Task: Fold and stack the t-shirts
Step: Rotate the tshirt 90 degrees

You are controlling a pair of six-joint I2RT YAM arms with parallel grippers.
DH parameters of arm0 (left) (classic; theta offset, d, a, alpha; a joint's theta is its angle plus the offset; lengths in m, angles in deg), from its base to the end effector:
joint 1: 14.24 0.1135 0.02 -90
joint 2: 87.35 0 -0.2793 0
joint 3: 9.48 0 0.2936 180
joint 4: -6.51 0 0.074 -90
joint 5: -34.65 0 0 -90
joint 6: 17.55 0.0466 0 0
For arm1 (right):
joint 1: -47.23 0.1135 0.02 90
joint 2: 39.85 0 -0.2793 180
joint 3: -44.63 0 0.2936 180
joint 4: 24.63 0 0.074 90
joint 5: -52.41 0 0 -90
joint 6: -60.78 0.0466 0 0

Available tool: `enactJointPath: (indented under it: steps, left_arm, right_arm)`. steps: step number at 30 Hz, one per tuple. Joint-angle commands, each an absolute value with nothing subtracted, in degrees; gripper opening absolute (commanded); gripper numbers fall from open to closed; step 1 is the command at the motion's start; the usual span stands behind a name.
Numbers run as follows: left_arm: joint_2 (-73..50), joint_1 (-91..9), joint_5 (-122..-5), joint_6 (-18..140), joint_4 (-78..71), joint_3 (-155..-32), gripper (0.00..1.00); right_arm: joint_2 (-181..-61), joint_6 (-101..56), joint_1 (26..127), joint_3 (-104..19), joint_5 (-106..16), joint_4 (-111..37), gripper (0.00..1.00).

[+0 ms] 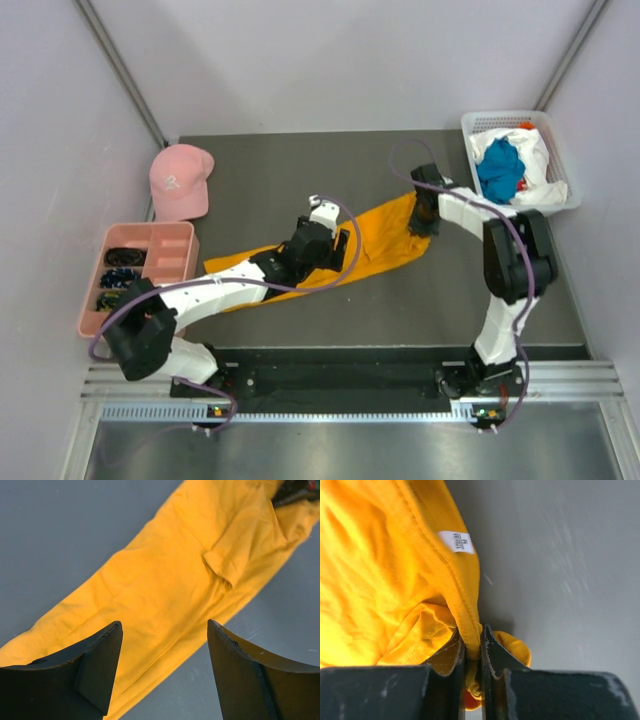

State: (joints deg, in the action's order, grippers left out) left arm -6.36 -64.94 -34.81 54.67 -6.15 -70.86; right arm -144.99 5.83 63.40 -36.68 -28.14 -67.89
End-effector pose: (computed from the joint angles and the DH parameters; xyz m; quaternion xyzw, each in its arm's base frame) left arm 0.2358 -0.2623 0.2280 0.1616 0.8508 -0.1382 0.4805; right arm 0.3942 0.1063 0.1540 0.1763 0.9608 0.0127 0.2134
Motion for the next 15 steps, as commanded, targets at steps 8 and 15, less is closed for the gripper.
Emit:
enactJointPath:
  steps: [8, 15]
  left_arm:
    - [-11.15, -64.6, -31.8, 54.35, -9.68, -69.53, 0.73]
    - [-12.38, -64.51, -30.39, 54.08, -11.43, -69.27, 0.73]
  right_arm:
    - [-167.27, -3.11, 61.39, -72.78, -28.54, -75.79, 0.0]
    - [-179.85, -6.02, 58.58, -92.04, -34.06, -78.97, 0.0]
